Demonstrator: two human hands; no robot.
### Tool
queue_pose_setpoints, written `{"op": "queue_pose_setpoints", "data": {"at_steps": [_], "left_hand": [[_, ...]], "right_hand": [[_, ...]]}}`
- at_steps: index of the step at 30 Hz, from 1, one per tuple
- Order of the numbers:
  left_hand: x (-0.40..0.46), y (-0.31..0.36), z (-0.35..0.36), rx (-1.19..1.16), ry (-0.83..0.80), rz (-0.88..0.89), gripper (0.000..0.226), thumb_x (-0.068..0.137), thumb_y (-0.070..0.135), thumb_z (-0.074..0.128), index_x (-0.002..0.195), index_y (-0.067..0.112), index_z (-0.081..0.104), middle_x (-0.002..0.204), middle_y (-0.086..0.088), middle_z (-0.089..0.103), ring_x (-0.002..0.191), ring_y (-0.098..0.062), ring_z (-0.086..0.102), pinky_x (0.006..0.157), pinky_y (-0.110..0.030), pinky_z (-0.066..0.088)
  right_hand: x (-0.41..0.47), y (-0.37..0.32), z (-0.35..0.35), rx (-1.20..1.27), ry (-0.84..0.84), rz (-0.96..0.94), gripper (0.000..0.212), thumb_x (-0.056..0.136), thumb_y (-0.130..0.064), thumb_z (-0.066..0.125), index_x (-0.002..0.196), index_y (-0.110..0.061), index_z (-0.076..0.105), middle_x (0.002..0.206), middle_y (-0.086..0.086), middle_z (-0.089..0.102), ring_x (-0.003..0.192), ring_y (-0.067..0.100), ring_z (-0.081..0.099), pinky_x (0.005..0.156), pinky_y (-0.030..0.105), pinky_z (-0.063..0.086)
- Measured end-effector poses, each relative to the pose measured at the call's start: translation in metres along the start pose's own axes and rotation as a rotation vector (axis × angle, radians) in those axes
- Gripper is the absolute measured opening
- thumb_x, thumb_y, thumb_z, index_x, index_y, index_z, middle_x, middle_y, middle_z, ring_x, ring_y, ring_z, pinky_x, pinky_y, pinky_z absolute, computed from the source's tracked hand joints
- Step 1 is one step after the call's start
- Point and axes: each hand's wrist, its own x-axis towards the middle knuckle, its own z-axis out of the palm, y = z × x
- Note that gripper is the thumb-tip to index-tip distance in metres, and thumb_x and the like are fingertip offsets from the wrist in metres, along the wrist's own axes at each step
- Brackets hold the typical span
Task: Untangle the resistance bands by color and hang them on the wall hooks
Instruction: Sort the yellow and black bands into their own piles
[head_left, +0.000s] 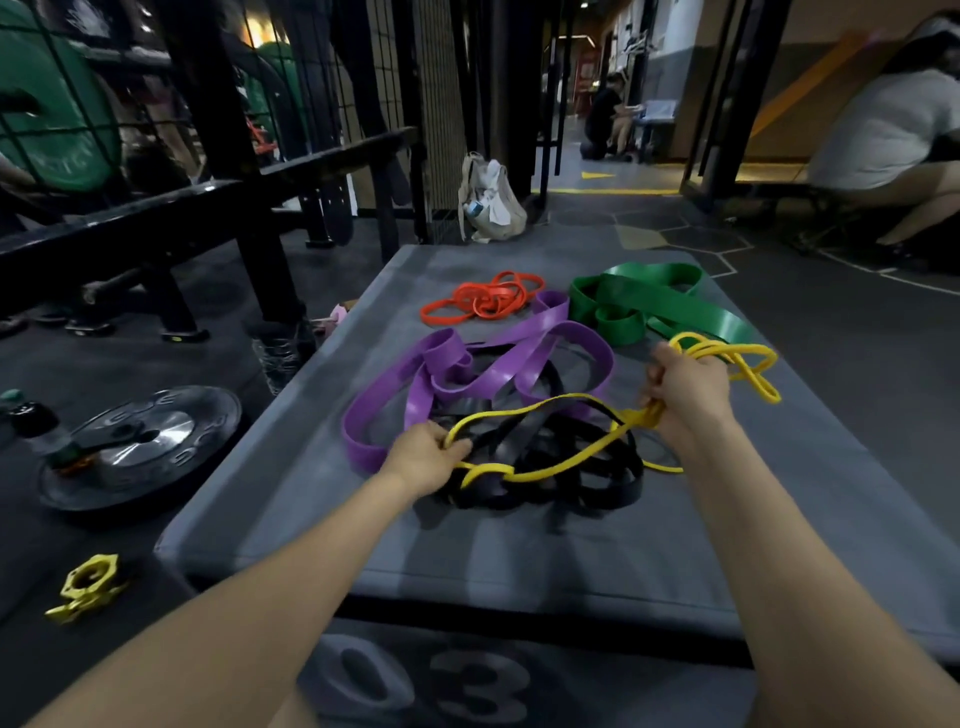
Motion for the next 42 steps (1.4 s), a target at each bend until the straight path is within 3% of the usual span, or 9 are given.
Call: {"op": "queue_pose_setpoints", "data": {"at_steps": [3,7,11,20,23,27,32,37,42], "left_hand": [[0.001,0.004,-0.024,-0.095,0.222,0.138,0.021,0.09,0.022,0.058,0.071,0.016,0.052,0.061,0.0,0.049,0.065,-0.018,0.047,0.06,-0.027,0.03],[-0.008,0.043,-0.065,-0.509,0.257,0.317,0.022,0.091,0.015,0.058,0.07,0.022,0.057,0.052,0.01,0.048,0.046,0.001,0.039,0.052,-0.017,0.034],[-0.023,0.081,-0.089,-0.819,0.12,0.328,0.013,0.09,0.018,0.058,0.079,0.02,0.064,0.061,0.014,0.063,0.057,-0.003,0.05,0.058,-0.021,0.044],[-0.046,0.125,-0.063,-0.834,-0.072,0.35,0.008,0.088,0.021,0.062,0.08,0.021,0.065,0.071,0.004,0.061,0.066,-0.009,0.055,0.056,-0.017,0.05],[-0.045,0.133,-0.057,-0.845,-0.1,0.391,0.005,0.087,0.017,0.063,0.083,0.017,0.066,0.072,-0.001,0.059,0.065,-0.016,0.053,0.054,-0.02,0.05],[-0.044,0.136,-0.051,-0.787,-0.111,0.467,0.008,0.089,0.019,0.06,0.083,0.018,0.065,0.075,-0.006,0.06,0.065,-0.015,0.057,0.058,-0.028,0.052],[-0.032,0.095,-0.022,-0.409,0.285,0.297,0.024,0.084,0.038,0.064,0.084,0.016,0.054,0.072,0.008,0.053,0.067,-0.009,0.051,0.061,-0.009,0.042],[-0.039,0.08,0.01,-0.027,0.117,0.084,0.051,0.08,0.06,0.057,0.056,0.018,0.04,0.054,0.004,0.042,0.061,-0.02,0.045,0.049,-0.03,0.027],[-0.019,0.084,0.016,-0.309,0.15,0.195,0.019,0.083,0.028,0.066,0.066,0.019,0.062,0.071,-0.005,0.066,0.072,-0.025,0.062,0.068,-0.033,0.046]], "right_hand": [[-0.002,0.0,-0.001,-0.002,-0.02,-0.029,0.035,0.096,-0.012,0.047,0.062,-0.016,0.037,0.057,0.004,0.035,0.043,0.015,0.029,0.047,0.029,0.027],[-0.014,-0.01,0.005,0.044,-0.035,-0.142,0.038,0.096,-0.011,0.047,0.059,-0.015,0.037,0.055,0.005,0.035,0.037,0.012,0.03,0.044,0.027,0.027],[-0.025,-0.014,0.011,0.082,-0.138,-0.218,0.037,0.095,-0.01,0.047,0.06,-0.014,0.041,0.05,0.003,0.04,0.033,0.007,0.03,0.039,0.02,0.026],[-0.067,-0.012,0.019,-0.09,-0.684,-0.334,0.021,0.096,-0.016,0.048,0.097,0.001,0.059,0.048,0.0,0.044,0.04,0.008,0.039,0.039,0.018,0.03],[-0.074,-0.012,0.016,-0.116,-0.833,-0.356,0.013,0.089,-0.016,0.058,0.089,-0.004,0.058,0.052,0.0,0.044,0.043,0.01,0.037,0.041,0.02,0.028],[-0.067,-0.013,0.014,-0.116,-0.687,-0.371,0.014,0.089,-0.01,0.058,0.076,-0.011,0.058,0.051,-0.006,0.055,0.042,0.005,0.043,0.042,0.016,0.034],[-0.055,-0.023,0.003,-0.061,-0.475,-0.3,0.021,0.093,-0.009,0.053,0.072,-0.011,0.052,0.05,-0.002,0.054,0.034,0.004,0.032,0.034,0.014,0.025],[-0.046,-0.021,-0.003,-0.066,-0.504,-0.276,0.024,0.096,-0.012,0.049,0.072,-0.009,0.05,0.053,-0.001,0.056,0.037,0.008,0.028,0.033,0.015,0.023],[-0.042,-0.02,-0.003,-0.092,-0.48,-0.28,0.016,0.096,-0.008,0.047,0.081,-0.002,0.051,0.048,-0.006,0.059,0.034,0.005,0.029,0.033,0.015,0.024]]}}
